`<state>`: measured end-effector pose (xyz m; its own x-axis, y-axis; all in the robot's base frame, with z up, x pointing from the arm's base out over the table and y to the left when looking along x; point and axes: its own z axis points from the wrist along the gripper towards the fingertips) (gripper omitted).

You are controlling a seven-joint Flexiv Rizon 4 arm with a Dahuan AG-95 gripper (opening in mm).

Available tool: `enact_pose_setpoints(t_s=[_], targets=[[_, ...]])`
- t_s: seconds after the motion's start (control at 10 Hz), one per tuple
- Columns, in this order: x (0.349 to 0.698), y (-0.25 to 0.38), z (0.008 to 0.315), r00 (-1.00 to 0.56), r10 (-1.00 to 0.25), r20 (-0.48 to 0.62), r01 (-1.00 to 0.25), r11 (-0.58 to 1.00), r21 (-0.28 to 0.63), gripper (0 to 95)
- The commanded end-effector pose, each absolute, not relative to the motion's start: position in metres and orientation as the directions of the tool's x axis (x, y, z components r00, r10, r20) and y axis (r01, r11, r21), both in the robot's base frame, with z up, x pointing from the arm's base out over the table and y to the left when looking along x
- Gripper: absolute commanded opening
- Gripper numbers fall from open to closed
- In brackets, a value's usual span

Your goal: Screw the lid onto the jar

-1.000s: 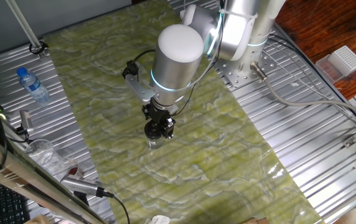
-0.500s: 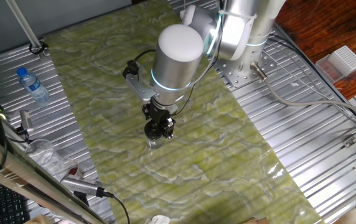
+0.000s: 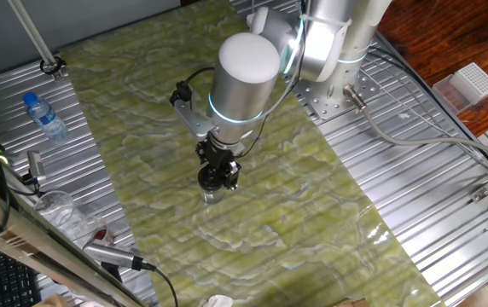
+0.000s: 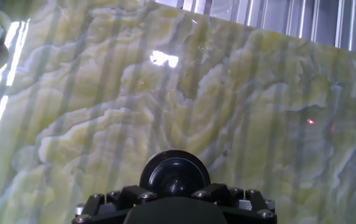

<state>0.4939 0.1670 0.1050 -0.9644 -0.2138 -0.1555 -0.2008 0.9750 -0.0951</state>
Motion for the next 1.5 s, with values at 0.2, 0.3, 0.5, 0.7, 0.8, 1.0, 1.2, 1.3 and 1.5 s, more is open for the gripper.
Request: enact_pose_setpoints(t_s=[0.2,0.3,0.5,0.7,0.8,1.0,1.2,1.3,1.5], targets=[[0.4947,0.1670,0.1010,-0.964,-0.210,-0.164,-0.196,0.976,-0.094,76.0],[0.4946,0.1671,0.1004,-0.964,-0.209,-0.165,-0.196,0.976,-0.094,57.0],[0.4946,0.1670,0.1005,-0.964,-0.208,-0.166,-0.194,0.976,-0.094,57.0],[0.4946,0.1669,0.1005,-0.964,-0.203,-0.170,-0.190,0.977,-0.093,57.0],[0.4947,0.1669,0.1005,-0.965,-0.200,-0.172,-0.186,0.978,-0.092,57.0],[0.4949,0.1671,0.0996,-0.968,-0.184,-0.172,-0.170,0.981,-0.091,57.0],[0.4950,0.1671,0.0996,-0.972,-0.157,-0.175,-0.142,0.985,-0.095,57.0],[0.4951,0.1671,0.0996,-0.974,-0.145,-0.176,-0.129,0.987,-0.097,57.0],[0.4951,0.1671,0.0996,-0.977,-0.114,-0.179,-0.099,0.991,-0.092,57.0]])
